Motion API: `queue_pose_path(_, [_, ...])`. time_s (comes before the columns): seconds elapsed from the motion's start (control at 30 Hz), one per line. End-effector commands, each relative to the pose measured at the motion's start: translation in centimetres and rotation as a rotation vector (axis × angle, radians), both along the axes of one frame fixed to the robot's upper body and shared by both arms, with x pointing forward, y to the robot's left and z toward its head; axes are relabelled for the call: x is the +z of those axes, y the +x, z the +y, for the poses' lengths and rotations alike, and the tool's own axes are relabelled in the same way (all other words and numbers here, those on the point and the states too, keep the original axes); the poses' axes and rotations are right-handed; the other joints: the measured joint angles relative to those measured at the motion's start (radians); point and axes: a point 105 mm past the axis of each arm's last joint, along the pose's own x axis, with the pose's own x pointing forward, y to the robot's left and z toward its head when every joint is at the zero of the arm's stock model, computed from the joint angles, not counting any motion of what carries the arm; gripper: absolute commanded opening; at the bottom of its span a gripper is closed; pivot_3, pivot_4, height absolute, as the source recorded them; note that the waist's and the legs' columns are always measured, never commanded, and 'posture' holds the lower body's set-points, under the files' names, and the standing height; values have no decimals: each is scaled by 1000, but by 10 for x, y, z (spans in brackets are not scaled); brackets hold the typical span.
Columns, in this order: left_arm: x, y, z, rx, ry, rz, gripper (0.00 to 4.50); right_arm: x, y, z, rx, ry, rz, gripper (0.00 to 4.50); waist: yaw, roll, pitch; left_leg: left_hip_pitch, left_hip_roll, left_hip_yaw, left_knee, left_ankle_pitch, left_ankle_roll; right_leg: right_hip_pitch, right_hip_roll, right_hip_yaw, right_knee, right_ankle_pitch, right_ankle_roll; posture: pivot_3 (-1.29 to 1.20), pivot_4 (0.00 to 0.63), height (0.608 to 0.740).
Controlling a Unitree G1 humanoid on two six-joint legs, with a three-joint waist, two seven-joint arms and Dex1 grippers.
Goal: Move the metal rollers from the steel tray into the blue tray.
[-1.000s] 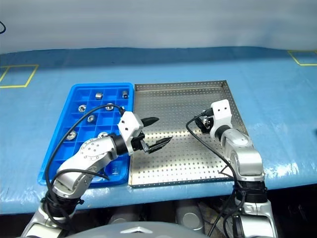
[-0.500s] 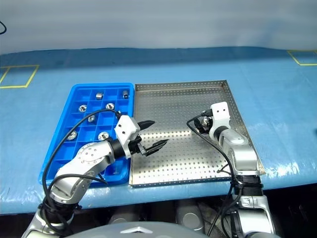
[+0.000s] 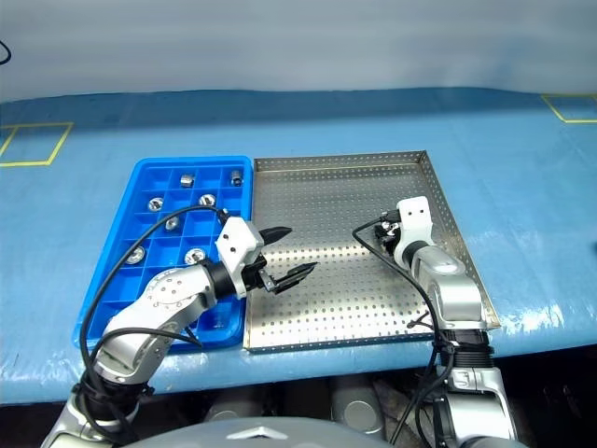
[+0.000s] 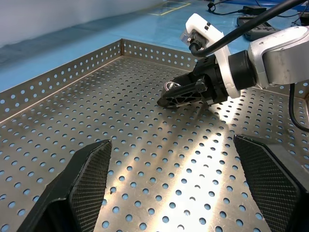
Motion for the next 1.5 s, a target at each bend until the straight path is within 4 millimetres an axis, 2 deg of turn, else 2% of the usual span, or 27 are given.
queue_pose_path(0.03, [18, -2, -2, -14, -30, -68, 4422, 15, 3, 2, 11, 5, -57, 1716, 0, 0, 0, 0, 0, 0, 0, 0, 0, 0, 0, 0, 0, 0, 0, -115, 150, 740])
queue_pose_path(0.17, [20, -2, 1, -3, -39, -72, 4422, 26, 5, 11, 51, 2, -103, 1716, 0, 0, 0, 0, 0, 0, 0, 0, 0, 0, 0, 0, 0, 0, 0, -107, 150, 740])
queue_pose_path(0.3, [28, -2, 18, 58, -55, -97, 4422, 51, 1, 50, 218, 65, -185, 1716, -5, 0, 0, 0, 1, 0, 0, 0, 0, -1, 0, 0, 0, 0, 0, -88, 150, 740])
queue_pose_path(0.4, [33, -6, 46, 150, -38, -116, 4422, 66, -11, 86, 397, 99, -219, 1716, -4, 0, 0, 0, 2, 0, 0, 0, 0, -2, -2, 0, 1, 0, 0, -73, 150, 740])
queue_pose_path(0.5, [35, -16, 83, 275, 34, -122, 4422, 77, -24, 125, 584, 132, -234, 1716, -1, 0, 0, 0, 3, 0, 0, 0, 0, -2, -2, 0, 1, 0, -1, -31, 150, 740])
queue_pose_path(0.63, [33, -32, 128, 447, 139, -105, 4422, 84, -41, 175, 794, 174, -241, 1716, 14, 0, 1, 0, 3, -2, -1, 0, 0, -2, -2, -2, 1, -1, -2, 32, 150, 740])
queue_pose_path(0.7, [24, -40, 148, 540, 217, -73, 4422, 83, -47, 194, 869, 183, -233, 1716, 28, 0, 1, 0, 2, -2, 0, 0, -2, -1, -2, -3, 1, -2, -3, 59, 150, 740])
queue_pose_path(0.77, [16, -50, 160, 603, 260, -38, 4422, 79, -52, 209, 929, 180, -216, 1716, 41, 0, 1, 0, 2, -2, -1, 0, -2, -1, -2, -3, 0, -3, -5, 100, 150, 740])
queue_pose_path(0.83, [15, -58, 161, 627, 242, -26, 4422, 76, -55, 220, 973, 180, -204, 1716, 61, -1, 0, 0, 0, -3, -1, 0, -1, -1, -2, -4, 0, -3, -5, 127, 150, 740])
queue_pose_path(0.93, [15, -67, 157, 647, 222, -21, 4422, 69, -60, 230, 1025, 170, -178, 1716, 90, -3, 0, -1, -1, -4, -1, 0, -1, -1, -3, -6, -1, -4, -6, 176, 150, 740])
queue_pose_path(1.03, [14, -70, 155, 658, 211, -17, 4422, 64, -63, 233, 1052, 160, -156, 1716, 107, -3, 0, -1, -1, -6, -1, 0, -2, -1, -4, -7, -1, -4, -7, 191, 150, 740])
queue_pose_path(1.47, [17, -62, 149, 632, 204, -41, 4422, 49, -73, 227, 1075, 145, -84, 1716, 106, -3, 0, -1, 0, -16, -3, 5, -10, 1, -1, -15, 2, -7, -12, 173, 150, 740])
queue_pose_path(1.5, [17, -61, 148, 627, 203, -42, 4422, 48, -73, 227, 1076, 143, -82, 2443, 105, -3, 0, -1, 0, -16, -3, 5, -11, 1, -1, -16, 2, -7, -12, 151, 150, 740])
